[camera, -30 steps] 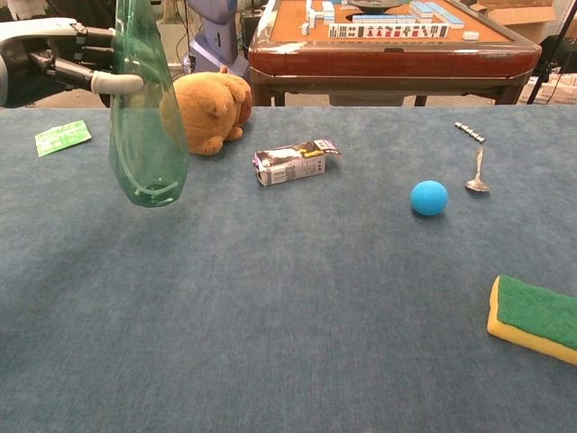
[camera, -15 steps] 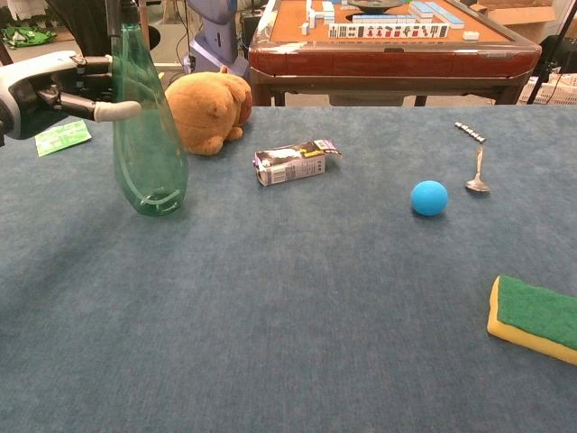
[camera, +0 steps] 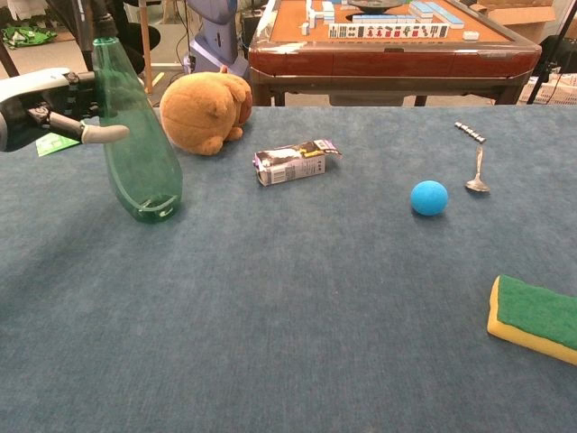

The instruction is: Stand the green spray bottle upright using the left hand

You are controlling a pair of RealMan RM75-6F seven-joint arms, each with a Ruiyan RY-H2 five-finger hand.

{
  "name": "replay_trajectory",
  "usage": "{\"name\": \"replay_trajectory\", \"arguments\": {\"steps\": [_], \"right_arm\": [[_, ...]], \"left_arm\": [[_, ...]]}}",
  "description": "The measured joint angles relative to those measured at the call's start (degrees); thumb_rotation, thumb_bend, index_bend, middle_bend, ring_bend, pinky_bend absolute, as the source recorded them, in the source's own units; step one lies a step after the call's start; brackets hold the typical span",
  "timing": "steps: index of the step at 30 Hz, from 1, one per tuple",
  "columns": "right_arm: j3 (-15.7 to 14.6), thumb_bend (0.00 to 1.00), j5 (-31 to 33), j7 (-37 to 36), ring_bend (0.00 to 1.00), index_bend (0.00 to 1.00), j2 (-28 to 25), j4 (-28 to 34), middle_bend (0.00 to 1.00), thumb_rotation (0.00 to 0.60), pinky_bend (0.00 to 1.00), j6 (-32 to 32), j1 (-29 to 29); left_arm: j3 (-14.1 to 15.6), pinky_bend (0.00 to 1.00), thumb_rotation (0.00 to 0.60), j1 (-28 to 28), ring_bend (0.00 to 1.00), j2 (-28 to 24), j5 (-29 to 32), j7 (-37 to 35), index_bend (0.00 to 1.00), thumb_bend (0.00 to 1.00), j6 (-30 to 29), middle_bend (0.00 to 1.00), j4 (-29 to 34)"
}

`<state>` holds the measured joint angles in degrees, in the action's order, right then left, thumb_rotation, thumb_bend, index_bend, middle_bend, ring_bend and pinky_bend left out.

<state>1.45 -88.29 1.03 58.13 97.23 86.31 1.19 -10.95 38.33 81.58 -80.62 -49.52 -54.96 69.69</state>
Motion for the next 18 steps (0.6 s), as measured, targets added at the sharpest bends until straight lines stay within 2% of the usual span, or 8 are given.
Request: {"name": "replay_trajectory", "arguments": {"steps": [4,11,18], "right_arm": [[0.0,0.27,-0.12,-0.09,0.0,0.11,-0.08,-0.01,0.08,0.6,0.0,0.21,-0.08],[0.03,0.27,-0.27,-0.49,0.0,0.11,0.05,-0.38,0.08,0.6,0.0,0.25,-0.05],[0.07,0.27,-0.39,-0.85,0.0,0.11,-0.08,-0.55,0.08,0.6,0.0,0.49,-0.13]], "left_arm": [[0.46,0.0,0.6,-0.22,0.0,-1.22,-0.38,-0.41,0.0,0.32,0.08,0.0,0.88],[1.51,0.0,0.6,-1.06,0.0,-4.11,-1.15,-0.84,0.0,0.32,-0.22,0.0,3.75],[2.13,0.0,0.6,-1.99,0.0,-6.08,-0.45,1.97,0.0,0.32,-0.31,0.0,5.58]]}}
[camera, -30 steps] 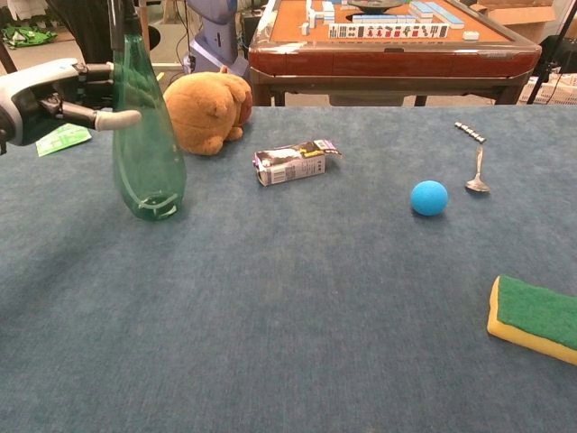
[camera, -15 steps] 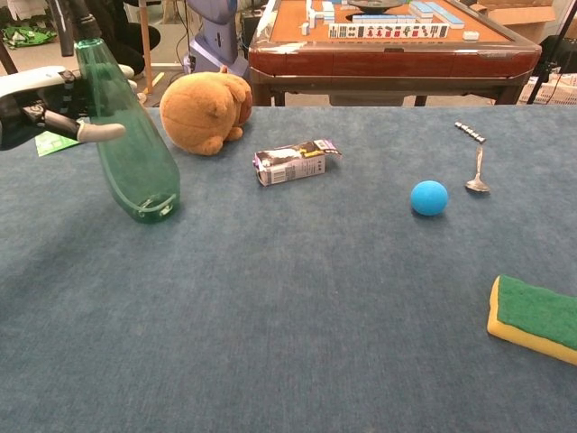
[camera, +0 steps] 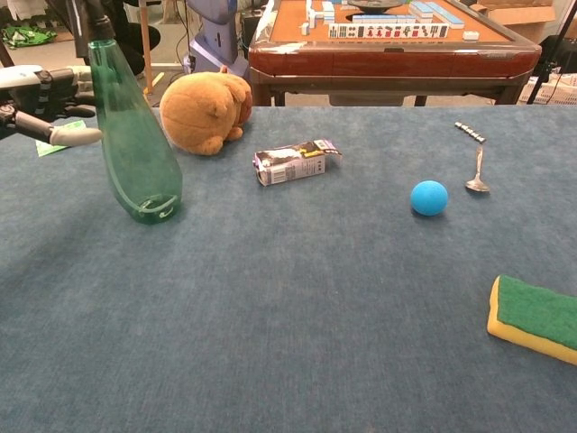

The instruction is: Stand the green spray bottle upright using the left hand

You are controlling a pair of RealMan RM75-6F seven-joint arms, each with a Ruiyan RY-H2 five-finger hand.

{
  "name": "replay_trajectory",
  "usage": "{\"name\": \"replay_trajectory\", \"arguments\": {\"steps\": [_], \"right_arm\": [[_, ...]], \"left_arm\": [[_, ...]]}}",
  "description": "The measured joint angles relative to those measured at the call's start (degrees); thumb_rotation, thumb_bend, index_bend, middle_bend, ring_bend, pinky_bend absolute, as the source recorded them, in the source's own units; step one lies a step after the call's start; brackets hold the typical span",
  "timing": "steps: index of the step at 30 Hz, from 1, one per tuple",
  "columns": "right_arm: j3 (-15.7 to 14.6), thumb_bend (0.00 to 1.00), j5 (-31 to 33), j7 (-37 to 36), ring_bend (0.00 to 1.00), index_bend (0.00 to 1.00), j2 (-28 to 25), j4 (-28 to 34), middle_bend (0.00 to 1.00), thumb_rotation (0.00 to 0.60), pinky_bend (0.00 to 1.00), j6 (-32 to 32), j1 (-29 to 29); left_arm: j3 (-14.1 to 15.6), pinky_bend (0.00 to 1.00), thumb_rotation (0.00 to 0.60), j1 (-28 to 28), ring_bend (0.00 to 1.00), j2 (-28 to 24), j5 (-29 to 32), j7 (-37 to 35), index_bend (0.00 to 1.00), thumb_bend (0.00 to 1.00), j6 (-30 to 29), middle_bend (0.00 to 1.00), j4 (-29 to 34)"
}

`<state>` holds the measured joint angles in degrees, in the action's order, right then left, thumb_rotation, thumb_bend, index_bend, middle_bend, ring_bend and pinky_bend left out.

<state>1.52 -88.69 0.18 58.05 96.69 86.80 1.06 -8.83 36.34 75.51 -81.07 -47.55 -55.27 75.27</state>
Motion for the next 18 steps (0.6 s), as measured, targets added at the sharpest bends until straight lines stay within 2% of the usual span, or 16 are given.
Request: {"name": "replay_trajectory", "arguments": {"steps": [5,11,18], "right_arm": [[-0.04,0.27,0.28,-0.08,0.0,0.11,-0.11,-0.06,0.08,0.6,0.0,-0.26,-0.02],[-0.05,0.27,0.83,-0.16,0.0,0.11,-0.25,-0.07,0.08,0.6,0.0,-1.08,0.18],[-0.09,0.27,0.38,-0.48,0.0,0.11,0.08,-0.48,0.11,0.6,0.0,-1.85,0.8]], "left_arm": [[0.02,0.0,0.6,-1.15,0.0,-1.34,1.91,5.51,0.01,0.32,-0.8,0.0,1.51],[0.29,0.0,0.6,-3.82,0.0,-4.42,5.57,18.77,0.04,0.32,-3.49,0.0,5.95],[1.45,0.0,0.6,-9.75,0.0,-7.59,9.22,35.39,0.08,0.32,-12.34,0.0,12.64]]}}
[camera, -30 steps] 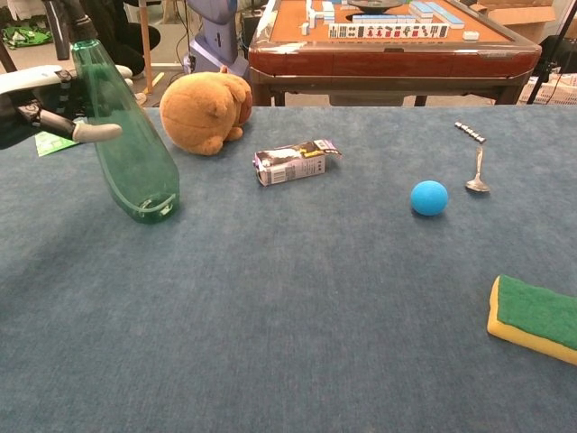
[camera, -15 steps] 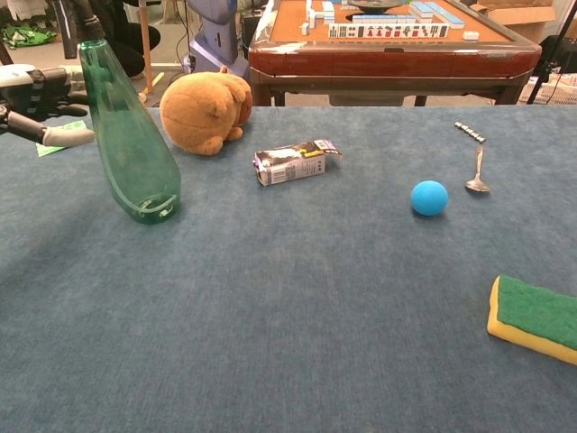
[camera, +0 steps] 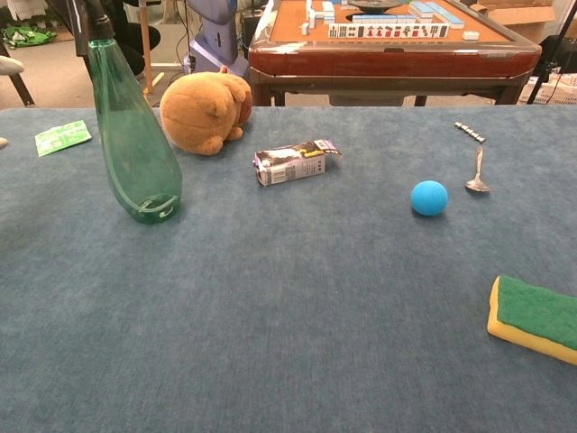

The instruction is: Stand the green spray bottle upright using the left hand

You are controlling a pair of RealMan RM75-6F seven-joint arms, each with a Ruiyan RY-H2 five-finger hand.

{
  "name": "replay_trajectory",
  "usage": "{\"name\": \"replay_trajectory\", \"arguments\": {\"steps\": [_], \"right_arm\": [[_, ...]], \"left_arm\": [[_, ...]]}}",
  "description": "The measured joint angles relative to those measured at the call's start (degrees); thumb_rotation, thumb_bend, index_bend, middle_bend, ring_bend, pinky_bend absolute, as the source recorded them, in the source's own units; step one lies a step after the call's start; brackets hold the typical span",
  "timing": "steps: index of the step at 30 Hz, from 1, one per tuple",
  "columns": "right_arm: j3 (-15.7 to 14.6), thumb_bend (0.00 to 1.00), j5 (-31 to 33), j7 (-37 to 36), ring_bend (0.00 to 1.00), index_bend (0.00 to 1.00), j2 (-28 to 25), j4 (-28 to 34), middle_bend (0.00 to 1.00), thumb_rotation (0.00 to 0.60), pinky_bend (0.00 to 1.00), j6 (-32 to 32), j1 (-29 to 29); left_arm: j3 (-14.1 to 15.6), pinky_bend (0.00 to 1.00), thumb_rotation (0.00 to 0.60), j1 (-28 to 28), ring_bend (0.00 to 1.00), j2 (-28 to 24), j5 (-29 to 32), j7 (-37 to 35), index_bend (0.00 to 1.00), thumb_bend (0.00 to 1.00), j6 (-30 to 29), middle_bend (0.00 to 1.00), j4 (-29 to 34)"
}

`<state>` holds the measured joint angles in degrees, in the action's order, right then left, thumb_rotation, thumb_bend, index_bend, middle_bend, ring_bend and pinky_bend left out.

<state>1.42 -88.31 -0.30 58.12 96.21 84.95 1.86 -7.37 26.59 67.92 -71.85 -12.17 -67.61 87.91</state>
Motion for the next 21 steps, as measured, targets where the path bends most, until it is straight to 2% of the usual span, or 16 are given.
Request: {"name": "replay_trajectory", "arguments": {"steps": [6,13,21], "right_arm": [[-0.21,0.29,-1.31,-0.67,0.0,0.14,0.37,-0.58,0.15,0.6,0.0,-0.31,0.54],[-0.84,0.29,-2.17,-0.74,0.01,0.15,1.46,-1.08,0.16,0.6,0.0,-1.21,1.1],[-1.01,0.29,-2.3,-0.92,0.01,0.16,2.36,-1.82,0.16,0.6,0.0,-1.28,1.27]], "left_arm": [[2.6,0.0,0.6,-5.8,0.0,-0.77,-1.53,10.75,0.1,0.32,-9.88,0.0,3.52],[5.75,0.0,0.6,-10.0,0.0,-1.6,-5.02,19.28,0.1,0.32,-14.32,0.0,6.75],[8.04,0.0,0.6,-13.84,0.0,-1.63,-9.36,24.93,0.11,0.32,-18.4,0.0,10.27]]}}
